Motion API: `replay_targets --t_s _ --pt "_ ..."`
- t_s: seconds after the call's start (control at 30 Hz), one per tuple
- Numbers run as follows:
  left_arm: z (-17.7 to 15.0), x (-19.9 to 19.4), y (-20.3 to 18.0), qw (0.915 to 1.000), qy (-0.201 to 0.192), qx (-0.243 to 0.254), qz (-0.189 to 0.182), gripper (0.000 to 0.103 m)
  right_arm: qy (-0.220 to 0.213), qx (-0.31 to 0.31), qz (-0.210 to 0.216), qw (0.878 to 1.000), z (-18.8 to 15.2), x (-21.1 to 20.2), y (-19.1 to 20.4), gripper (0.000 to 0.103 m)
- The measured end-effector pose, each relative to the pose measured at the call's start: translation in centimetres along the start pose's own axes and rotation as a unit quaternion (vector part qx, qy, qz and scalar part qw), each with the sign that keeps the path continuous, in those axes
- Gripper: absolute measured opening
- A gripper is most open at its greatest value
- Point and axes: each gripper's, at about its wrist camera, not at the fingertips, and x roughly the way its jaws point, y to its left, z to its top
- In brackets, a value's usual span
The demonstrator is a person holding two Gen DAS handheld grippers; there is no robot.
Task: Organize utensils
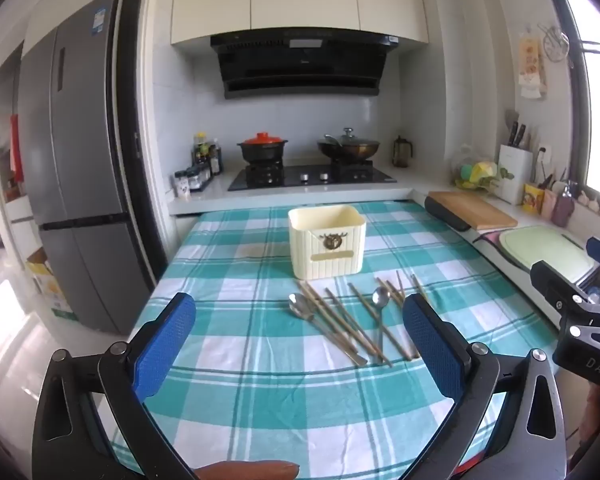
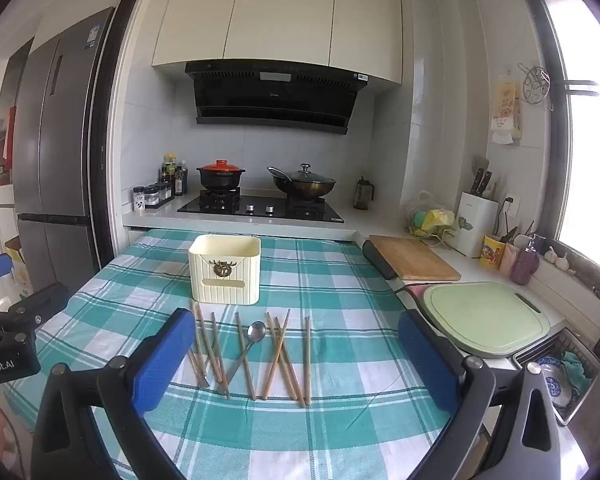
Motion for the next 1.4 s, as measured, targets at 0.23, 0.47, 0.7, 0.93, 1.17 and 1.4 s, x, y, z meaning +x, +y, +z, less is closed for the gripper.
replay_targets --t_s 0.23,0.47,0.7,0.93,1.17,1.4 --pt "-0.2 -0.4 -0.2 1.0000 0.002 0.003 0.002 0.103 0.000 0.003 0.003 1.000 0.0 0.1 0.0 0.103" --pt "-0.2 -0.1 0.0 1.0000 0.007 0.004 0.000 0.103 -0.002 0.003 0.003 1.000 0.3 -0.2 -0.1 0.103" --pt "-0.4 0.7 0.2 0.9999 0.013 -0.002 -0.002 0.103 -0.002 0.001 0.003 1.000 0.3 -0.2 -0.2 0.103" --pt "-0.5 0.7 0.2 0.9999 0.014 -0.003 -0.002 0.103 -0.003 0.000 0.003 1.000 0.4 -0.3 -0.3 0.103" --pt "-0.4 0.8 0.3 0.9999 0.014 -0.003 -0.003 0.103 -0.003 -0.002 -0.001 1.000 0.9 -0.1 -0.6 0.103" --pt "-0.5 0.9 0.3 0.9999 0.012 -0.004 -0.004 0.103 -0.003 -0.003 -0.001 1.000 0.8 -0.1 -0.5 0.103"
